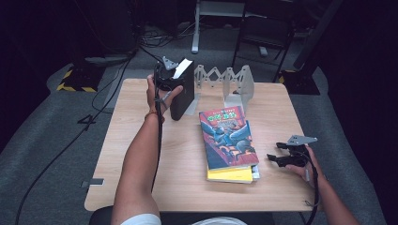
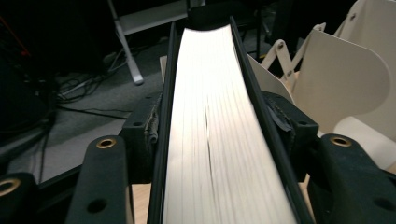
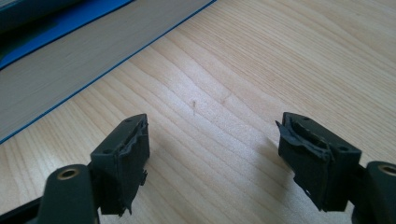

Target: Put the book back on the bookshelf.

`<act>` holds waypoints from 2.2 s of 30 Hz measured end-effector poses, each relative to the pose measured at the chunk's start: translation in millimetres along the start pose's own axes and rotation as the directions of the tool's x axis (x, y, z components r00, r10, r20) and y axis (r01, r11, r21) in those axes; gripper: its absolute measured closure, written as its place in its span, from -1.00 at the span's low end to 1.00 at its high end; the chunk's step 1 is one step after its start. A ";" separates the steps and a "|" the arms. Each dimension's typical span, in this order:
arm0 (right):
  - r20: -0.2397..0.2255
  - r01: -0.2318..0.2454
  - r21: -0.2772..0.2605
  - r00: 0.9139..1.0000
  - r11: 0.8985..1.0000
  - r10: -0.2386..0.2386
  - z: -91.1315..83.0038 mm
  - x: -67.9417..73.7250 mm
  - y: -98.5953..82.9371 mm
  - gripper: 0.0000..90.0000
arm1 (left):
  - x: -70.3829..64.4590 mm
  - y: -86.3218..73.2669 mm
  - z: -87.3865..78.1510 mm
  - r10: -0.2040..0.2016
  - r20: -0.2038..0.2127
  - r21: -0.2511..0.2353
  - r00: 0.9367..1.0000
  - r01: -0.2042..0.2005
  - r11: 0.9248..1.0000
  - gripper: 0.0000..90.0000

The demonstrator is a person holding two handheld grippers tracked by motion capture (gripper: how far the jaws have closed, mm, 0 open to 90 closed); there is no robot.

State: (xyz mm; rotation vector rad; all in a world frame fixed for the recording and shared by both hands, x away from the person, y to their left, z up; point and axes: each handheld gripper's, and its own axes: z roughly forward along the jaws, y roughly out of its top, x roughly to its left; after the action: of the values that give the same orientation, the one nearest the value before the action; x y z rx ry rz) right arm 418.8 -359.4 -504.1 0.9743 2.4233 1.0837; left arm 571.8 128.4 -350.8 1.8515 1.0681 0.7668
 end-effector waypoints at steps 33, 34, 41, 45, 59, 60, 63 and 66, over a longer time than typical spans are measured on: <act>-0.006 0.006 0.000 1.000 1.000 -0.006 0.0 -0.5 -0.1 -0.45 | -10.2 20.4 31.9 -0.084 -0.065 0.034 0.994 0.086 0.996 0.16; -0.006 0.006 0.000 1.000 1.000 -0.006 0.0 -0.5 -0.1 -0.45 | -9.9 19.6 32.7 -0.089 -0.064 0.028 0.994 0.091 0.995 0.16; -0.007 0.007 0.000 1.000 1.000 -0.007 0.0 -0.6 -0.1 -0.45 | -6.2 21.9 32.6 -0.087 -0.075 0.050 0.993 0.091 0.995 0.09; -0.007 0.006 0.001 1.000 1.000 -0.006 -0.1 -0.5 -0.1 -0.45 | -8.2 22.9 30.9 -0.061 -0.082 0.055 0.995 0.066 0.996 0.04; -0.006 0.005 0.000 1.000 1.000 -0.005 -0.1 -0.4 -0.2 -0.45 | -8.9 24.2 18.6 -0.044 -0.075 0.019 0.996 0.046 0.999 -0.04; -0.006 0.005 0.000 1.000 1.000 -0.005 -0.1 -0.4 -0.1 -0.45 | -8.4 24.3 16.9 -0.046 -0.070 0.020 0.996 0.047 0.999 -0.05; -0.006 0.006 0.000 1.000 1.000 -0.006 0.0 -0.5 -0.1 -0.45 | -7.4 23.7 13.0 -0.050 -0.064 0.008 0.997 0.050 0.999 -0.08; -0.006 0.005 0.001 1.000 1.000 -0.005 0.0 -0.4 -0.1 -0.45 | -6.7 22.1 6.8 -0.044 -0.056 0.002 0.997 0.044 0.999 -0.11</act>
State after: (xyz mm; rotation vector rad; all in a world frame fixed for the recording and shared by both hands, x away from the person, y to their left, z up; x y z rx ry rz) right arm 419.0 -359.7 -504.2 0.9654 2.4298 1.0856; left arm 582.6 113.8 -335.0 1.8125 1.1426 0.7956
